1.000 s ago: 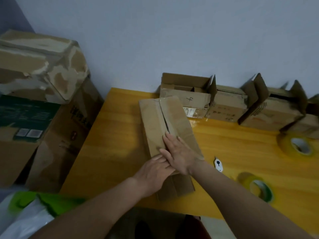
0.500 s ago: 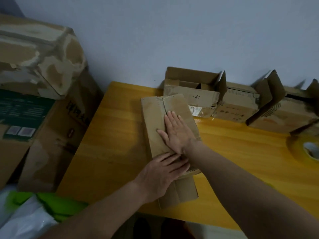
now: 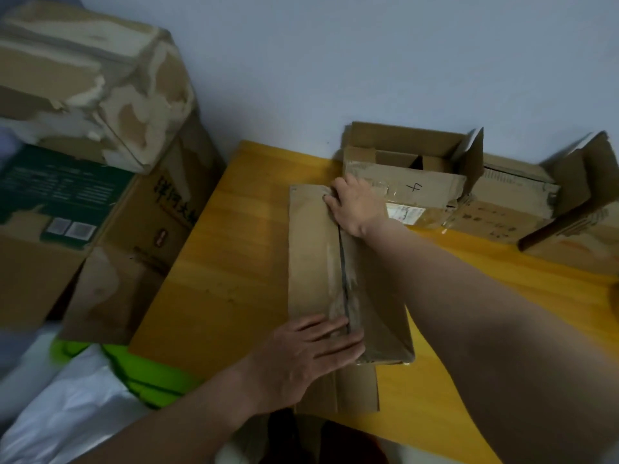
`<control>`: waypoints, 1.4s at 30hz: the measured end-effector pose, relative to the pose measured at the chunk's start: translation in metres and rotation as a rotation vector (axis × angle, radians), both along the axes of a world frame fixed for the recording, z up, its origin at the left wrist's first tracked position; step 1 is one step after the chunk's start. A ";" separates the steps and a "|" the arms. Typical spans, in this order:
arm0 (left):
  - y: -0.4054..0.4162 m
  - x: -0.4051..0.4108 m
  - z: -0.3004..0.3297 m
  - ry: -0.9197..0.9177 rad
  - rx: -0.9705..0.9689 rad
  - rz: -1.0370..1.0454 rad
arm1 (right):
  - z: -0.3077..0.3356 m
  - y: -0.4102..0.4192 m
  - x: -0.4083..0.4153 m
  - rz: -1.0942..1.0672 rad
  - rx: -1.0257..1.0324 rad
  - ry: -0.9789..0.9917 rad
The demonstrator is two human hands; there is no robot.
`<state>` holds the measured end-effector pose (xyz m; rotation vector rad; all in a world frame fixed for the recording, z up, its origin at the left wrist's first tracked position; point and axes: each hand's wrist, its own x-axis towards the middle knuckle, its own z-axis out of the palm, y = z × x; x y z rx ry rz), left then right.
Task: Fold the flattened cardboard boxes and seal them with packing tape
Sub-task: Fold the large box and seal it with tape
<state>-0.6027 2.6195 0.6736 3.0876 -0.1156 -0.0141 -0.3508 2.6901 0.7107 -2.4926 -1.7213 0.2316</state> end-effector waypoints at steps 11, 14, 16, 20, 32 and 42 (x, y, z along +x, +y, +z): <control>0.001 -0.037 -0.007 -0.019 -0.004 0.057 | 0.011 0.019 -0.026 0.072 -0.202 0.111; 0.005 -0.049 -0.014 -0.035 0.006 0.139 | 0.012 0.022 -0.029 0.081 -0.259 0.042; 0.010 -0.052 -0.015 -0.049 0.018 0.175 | 0.011 0.021 -0.030 0.044 -0.246 -0.031; 0.017 -0.052 -0.013 -0.085 0.041 0.213 | 0.001 0.021 -0.040 0.031 -0.219 -0.130; 0.039 -0.016 -0.007 -0.060 0.054 0.449 | -0.017 0.000 -0.057 0.256 -0.234 -0.186; 0.072 0.030 0.009 -0.010 -0.037 0.603 | -0.004 -0.074 -0.070 0.224 -0.044 0.068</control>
